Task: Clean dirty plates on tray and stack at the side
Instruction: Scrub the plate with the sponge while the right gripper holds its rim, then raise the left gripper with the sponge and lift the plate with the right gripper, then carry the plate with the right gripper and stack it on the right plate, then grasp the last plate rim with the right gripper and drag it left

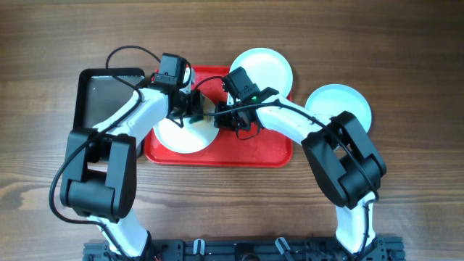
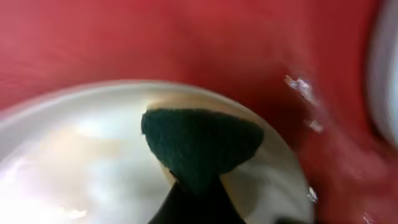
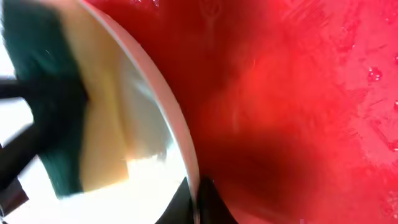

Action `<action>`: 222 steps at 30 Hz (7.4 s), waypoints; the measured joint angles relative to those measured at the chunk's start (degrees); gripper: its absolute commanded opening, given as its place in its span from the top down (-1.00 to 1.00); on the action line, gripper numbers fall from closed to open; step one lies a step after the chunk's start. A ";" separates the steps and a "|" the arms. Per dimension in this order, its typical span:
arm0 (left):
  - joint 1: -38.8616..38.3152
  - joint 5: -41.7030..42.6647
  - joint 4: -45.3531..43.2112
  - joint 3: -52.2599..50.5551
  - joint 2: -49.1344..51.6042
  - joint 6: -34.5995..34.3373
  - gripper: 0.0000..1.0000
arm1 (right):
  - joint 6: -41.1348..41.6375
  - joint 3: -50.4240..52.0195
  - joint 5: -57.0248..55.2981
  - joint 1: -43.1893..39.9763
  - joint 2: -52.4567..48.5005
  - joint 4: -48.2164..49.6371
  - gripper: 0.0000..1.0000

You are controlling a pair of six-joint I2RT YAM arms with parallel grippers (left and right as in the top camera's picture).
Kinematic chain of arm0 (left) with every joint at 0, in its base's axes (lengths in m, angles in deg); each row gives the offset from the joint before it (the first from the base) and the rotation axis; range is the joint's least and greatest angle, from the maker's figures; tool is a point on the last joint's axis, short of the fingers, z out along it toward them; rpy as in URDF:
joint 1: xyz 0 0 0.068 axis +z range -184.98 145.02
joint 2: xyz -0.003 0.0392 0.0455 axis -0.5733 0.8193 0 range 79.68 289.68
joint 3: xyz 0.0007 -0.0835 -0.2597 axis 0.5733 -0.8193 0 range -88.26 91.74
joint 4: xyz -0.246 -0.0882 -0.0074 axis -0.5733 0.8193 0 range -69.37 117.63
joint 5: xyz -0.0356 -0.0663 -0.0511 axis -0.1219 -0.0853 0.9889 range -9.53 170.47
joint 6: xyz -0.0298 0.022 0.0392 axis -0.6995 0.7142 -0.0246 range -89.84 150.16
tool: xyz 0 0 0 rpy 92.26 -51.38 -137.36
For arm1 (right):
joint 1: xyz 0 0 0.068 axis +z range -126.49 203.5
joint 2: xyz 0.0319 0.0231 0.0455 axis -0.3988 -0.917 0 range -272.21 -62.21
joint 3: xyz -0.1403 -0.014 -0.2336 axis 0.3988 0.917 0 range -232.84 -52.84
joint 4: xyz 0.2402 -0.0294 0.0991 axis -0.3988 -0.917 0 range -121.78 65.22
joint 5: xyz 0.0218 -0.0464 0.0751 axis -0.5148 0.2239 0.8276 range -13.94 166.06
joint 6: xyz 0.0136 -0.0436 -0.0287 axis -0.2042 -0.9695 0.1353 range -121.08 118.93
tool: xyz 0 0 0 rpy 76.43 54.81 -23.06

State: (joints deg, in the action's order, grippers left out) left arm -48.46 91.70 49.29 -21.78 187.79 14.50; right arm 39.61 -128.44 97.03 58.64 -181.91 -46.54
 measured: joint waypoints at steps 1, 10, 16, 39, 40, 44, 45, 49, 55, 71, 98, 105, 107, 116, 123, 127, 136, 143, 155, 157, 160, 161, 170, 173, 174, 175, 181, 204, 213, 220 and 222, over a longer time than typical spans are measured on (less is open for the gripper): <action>-0.11 -6.51 -0.79 0.00 0.00 -2.05 0.92 | 0.00 0.00 0.00 0.00 0.00 0.00 0.92; -0.66 -24.90 16.31 0.63 -0.09 -8.76 0.92 | -0.31 0.00 0.44 0.11 0.00 -0.15 0.91; 0.90 -4.61 21.03 0.87 -0.55 0.61 0.92 | -1.14 0.00 0.68 0.07 0.00 -0.50 0.91; -0.17 -18.23 8.79 -0.07 -0.33 -8.50 0.92 | -0.92 0.00 1.07 -0.07 0.00 -0.52 0.91; -0.13 -20.41 11.02 0.02 -0.44 -9.20 0.92 | -0.92 0.00 1.11 -0.02 0.00 -0.57 0.91; -0.13 -23.76 20.74 0.28 -0.44 -10.21 0.92 | -1.60 0.00 1.57 0.20 0.00 -0.79 0.91; -0.17 -23.10 22.49 0.24 -0.44 -9.64 0.92 | -1.77 0.00 1.73 0.22 0.00 -0.85 0.91; 0.55 -13.38 23.17 0.24 -0.63 -1.70 0.92 | -2.01 0.00 1.68 0.09 0.00 -0.87 0.92; -0.85 11.13 12.74 -0.98 0.02 12.41 0.92 | -2.08 0.00 1.55 -0.11 0.00 -1.01 0.91; -1.60 -2.49 0.26 1.03 2.38 -0.24 0.92 | -1.70 -0.33 -0.44 -1.64 0.00 -0.39 0.91; 8.70 17.03 34.32 8.09 5.46 20.46 0.92 | -2.23 -0.33 3.23 -0.48 -0.33 -1.77 0.91; 15.04 18.56 30.69 26.77 6.21 13.20 0.92 | -2.38 -0.33 3.45 -0.92 -0.33 -2.43 0.91; 16.15 17.14 29.49 30.91 6.21 11.74 0.92 | -2.43 -0.33 3.45 -0.92 -0.33 -2.43 0.90; 14.29 4.17 31.28 32.59 6.23 8.02 0.92 | -3.26 -0.35 2.23 -0.44 -0.31 -2.38 0.88; 13.62 1.64 31.30 32.33 6.27 5.84 0.92 | -3.72 -0.66 1.09 0.07 -0.17 -2.40 0.91; 13.62 1.38 31.30 32.30 6.32 5.44 0.92 | -5.88 -0.20 -4.42 -0.07 3.10 -7.30 0.92; 13.62 0.98 31.30 32.28 6.32 5.40 0.92 | -10.40 0.28 -42.99 5.09 23.41 -17.03 0.91; 13.62 0.98 31.30 32.26 6.34 5.22 0.92 | -18.36 0.28 -65.09 12.52 23.58 -16.37 0.91; 13.62 0.98 31.28 32.26 6.34 5.20 0.92 | -40.61 0.35 -91.93 24.81 23.58 -3.13 0.91; 13.62 0.96 31.28 32.26 6.34 5.20 0.92 | -43.93 0.35 -95.76 26.10 23.58 0.76 0.91; 13.62 0.96 31.28 32.26 6.34 5.20 0.92 | -48.59 0.35 -100.00 27.26 23.58 5.03 0.92; 13.62 0.96 31.30 32.26 6.34 5.20 0.92 | -49.83 0.35 -101.00 27.43 23.58 5.53 0.92; 13.62 0.96 31.30 32.26 6.34 5.20 0.92 | -51.91 0.35 -102.73 27.41 23.58 5.62 0.91; 13.62 0.96 31.30 32.26 6.34 5.20 0.92 | -50.10 0.33 -102.51 27.41 23.58 3.87 0.91; 13.62 0.96 31.30 32.26 6.34 5.20 0.92 | -48.35 0.35 -101.61 27.41 23.58 1.09 0.91; 13.62 0.96 31.32 32.26 6.34 5.20 0.92 | -46.38 0.31 -100.02 27.41 23.58 -2.01 0.91; 13.62 0.76 31.28 32.24 6.34 5.16 0.92 | -25.66 0.24 -82.38 26.71 23.61 -19.93 0.92; 12.07 0.57 27.54 24.81 6.34 2.80 0.92 | -15.91 3.43 -17.33 -43.04 31.54 -28.81 0.91; 4.61 0.59 23.21 24.52 6.34 2.43 0.92 | -16.33 17.68 -16.94 -52.96 30.71 -18.95 0.65; 3.89 0.59 23.12 24.52 6.34 2.43 0.92 | -16.76 20.39 -15.98 -52.96 30.67 -16.31 0.38; 3.89 0.59 23.10 24.52 6.34 2.40 0.92 | -18.14 20.37 -12.44 -52.96 30.67 -14.97 0.38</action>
State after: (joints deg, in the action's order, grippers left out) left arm -44.57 92.29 72.40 2.75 194.13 16.90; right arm 21.47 -108.07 84.59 5.68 -151.25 -61.51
